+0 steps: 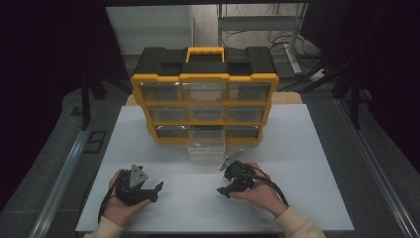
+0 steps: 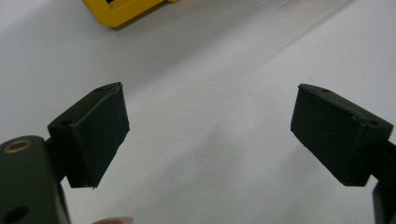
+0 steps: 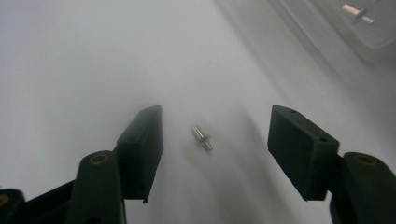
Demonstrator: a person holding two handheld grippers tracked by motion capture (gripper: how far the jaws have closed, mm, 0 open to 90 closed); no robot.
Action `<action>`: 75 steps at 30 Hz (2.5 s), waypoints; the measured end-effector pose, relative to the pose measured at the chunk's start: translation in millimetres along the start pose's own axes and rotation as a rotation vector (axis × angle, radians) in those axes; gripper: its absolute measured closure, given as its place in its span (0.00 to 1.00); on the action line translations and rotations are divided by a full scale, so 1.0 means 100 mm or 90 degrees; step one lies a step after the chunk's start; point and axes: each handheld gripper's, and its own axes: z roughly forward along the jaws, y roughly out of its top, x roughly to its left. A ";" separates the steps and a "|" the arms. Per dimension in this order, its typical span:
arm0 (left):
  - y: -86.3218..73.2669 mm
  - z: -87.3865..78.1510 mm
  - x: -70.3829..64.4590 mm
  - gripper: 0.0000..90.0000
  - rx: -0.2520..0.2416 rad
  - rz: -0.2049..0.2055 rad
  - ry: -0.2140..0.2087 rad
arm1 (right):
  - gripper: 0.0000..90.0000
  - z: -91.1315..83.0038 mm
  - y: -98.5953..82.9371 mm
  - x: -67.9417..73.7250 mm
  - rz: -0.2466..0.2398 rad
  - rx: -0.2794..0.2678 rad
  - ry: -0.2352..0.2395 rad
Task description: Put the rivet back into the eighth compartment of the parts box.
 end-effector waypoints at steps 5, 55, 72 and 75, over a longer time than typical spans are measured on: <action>0.00 0.00 -0.01 0.13 -0.002 -0.002 0.000 | 0.49 0.05 0.00 0.03 -0.018 0.015 0.000; 0.01 0.01 -0.01 0.13 -0.005 -0.002 -0.003 | 0.93 -0.28 0.08 -0.01 -0.003 -0.029 0.011; 0.01 0.02 -0.01 0.13 -0.004 -0.002 0.001 | 0.93 -0.49 0.15 -0.02 -0.001 -0.069 0.005; 0.01 0.02 0.00 0.13 0.000 0.002 0.001 | 0.93 -0.52 0.16 -0.02 0.001 -0.075 0.004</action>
